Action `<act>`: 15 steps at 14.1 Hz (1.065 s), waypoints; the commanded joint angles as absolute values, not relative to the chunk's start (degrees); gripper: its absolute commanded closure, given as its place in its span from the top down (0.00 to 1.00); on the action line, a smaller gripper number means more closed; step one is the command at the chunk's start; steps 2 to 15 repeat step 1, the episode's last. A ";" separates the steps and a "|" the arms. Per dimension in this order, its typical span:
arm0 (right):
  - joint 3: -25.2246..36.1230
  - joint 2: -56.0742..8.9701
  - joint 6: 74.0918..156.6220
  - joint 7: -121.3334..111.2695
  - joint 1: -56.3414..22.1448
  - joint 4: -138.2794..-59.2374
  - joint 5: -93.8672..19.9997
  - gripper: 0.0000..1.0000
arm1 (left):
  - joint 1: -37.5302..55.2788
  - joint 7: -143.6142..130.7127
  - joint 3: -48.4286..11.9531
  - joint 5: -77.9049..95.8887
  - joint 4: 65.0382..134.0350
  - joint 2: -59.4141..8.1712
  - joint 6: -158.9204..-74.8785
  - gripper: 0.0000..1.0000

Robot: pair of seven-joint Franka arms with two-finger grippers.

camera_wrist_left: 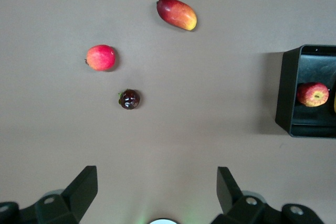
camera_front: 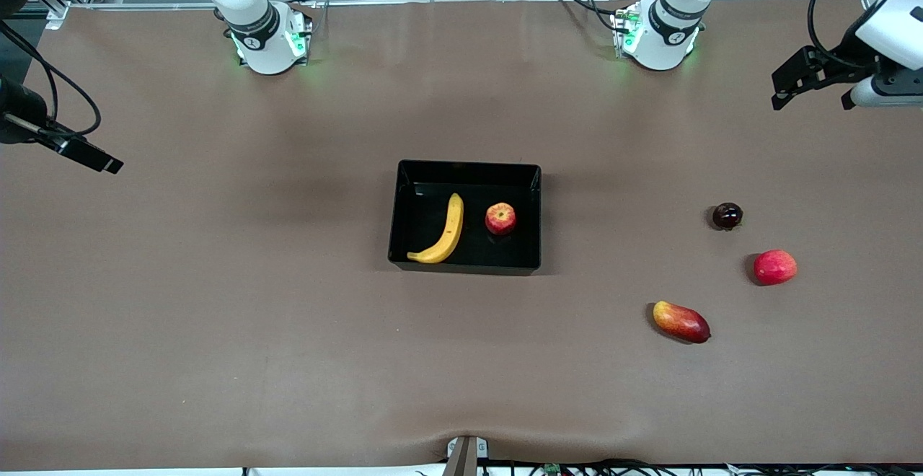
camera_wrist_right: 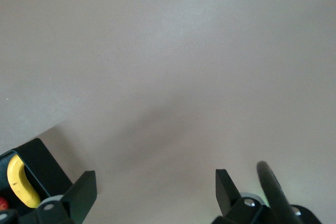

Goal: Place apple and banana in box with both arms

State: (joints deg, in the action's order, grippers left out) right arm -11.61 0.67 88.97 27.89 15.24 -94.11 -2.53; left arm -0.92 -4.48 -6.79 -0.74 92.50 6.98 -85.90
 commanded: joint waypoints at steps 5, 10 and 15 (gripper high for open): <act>-11.87 0.17 88.15 29.44 15.12 -92.81 -2.29 1.00 | -0.97 -4.13 -6.50 0.09 89.74 5.10 -85.61 1.00; -11.87 0.17 88.15 29.44 15.12 -92.81 -2.29 1.00 | -0.97 -4.13 -6.50 0.09 89.74 5.10 -85.61 1.00; -11.87 0.17 88.15 29.44 15.12 -92.81 -2.29 1.00 | -0.97 -4.13 -6.50 0.09 89.74 5.10 -85.61 1.00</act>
